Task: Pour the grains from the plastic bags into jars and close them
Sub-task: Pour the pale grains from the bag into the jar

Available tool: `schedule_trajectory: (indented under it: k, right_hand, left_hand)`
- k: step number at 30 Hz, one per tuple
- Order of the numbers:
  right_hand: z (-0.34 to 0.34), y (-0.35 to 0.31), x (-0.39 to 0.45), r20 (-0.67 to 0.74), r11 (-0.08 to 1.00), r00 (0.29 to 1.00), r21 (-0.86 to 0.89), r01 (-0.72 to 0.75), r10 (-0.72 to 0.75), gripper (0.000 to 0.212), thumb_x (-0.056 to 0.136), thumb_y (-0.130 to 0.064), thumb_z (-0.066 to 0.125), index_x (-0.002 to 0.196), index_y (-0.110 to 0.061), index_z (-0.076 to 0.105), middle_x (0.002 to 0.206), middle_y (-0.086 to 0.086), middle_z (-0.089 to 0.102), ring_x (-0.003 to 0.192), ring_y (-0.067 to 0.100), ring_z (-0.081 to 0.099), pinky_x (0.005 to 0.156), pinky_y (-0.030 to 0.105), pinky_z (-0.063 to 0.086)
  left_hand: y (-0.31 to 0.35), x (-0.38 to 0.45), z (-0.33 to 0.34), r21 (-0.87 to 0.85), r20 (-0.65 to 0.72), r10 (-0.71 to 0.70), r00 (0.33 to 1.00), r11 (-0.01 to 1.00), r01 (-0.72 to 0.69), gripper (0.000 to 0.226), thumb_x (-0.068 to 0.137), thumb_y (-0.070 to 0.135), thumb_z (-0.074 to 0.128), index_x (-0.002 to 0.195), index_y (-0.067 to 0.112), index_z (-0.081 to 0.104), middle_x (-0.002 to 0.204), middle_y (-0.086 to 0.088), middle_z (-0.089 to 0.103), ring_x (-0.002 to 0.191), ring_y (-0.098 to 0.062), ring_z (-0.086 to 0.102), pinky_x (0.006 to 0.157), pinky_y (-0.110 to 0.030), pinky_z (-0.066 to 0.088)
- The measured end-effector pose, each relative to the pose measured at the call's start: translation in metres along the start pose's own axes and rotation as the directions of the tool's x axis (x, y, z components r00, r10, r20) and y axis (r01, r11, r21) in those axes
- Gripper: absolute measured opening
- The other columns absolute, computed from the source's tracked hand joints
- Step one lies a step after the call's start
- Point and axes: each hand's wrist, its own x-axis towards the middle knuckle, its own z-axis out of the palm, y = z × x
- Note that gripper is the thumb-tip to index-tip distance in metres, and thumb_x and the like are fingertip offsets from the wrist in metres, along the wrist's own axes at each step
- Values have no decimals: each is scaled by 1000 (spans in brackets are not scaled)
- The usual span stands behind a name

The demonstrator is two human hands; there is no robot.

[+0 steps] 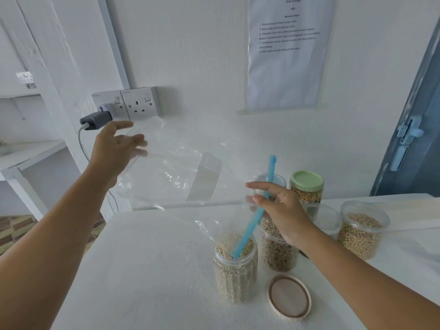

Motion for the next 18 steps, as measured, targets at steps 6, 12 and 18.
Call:
schedule_trajectory:
  k: [6,12,18]
  right_hand:
    - [7,-17,13,-19,999,1000,47,19,-18,29,102,8,53,104,-6,78,109,22,74,99,25,76,87,31,61]
    - [24,-22,20,60,999,997,-29,41,-39,32,103,7,52,106,-10,79,107,14,77,99,20,74,87,26,59]
    - [34,-36,27,153,997,988,-67,25,-15,32,102,7,52,105,-9,79,108,7,78,94,16,71,85,25,56]
  left_hand:
    - [-23,-4,-14,263,-28,-155,988,952,157,83,89,28,83,155,22,32,134,-13,65,125,-32,61,108,-48,44]
    - [13,-26,15,337,208,163,965,914,-227,87,92,28,78,155,36,19,160,-14,37,147,-26,37,116,-42,33]
    - [58,-30,61,150,604,147,783,944,-293,20,96,14,74,109,29,73,112,43,62,110,29,46,105,-17,29]
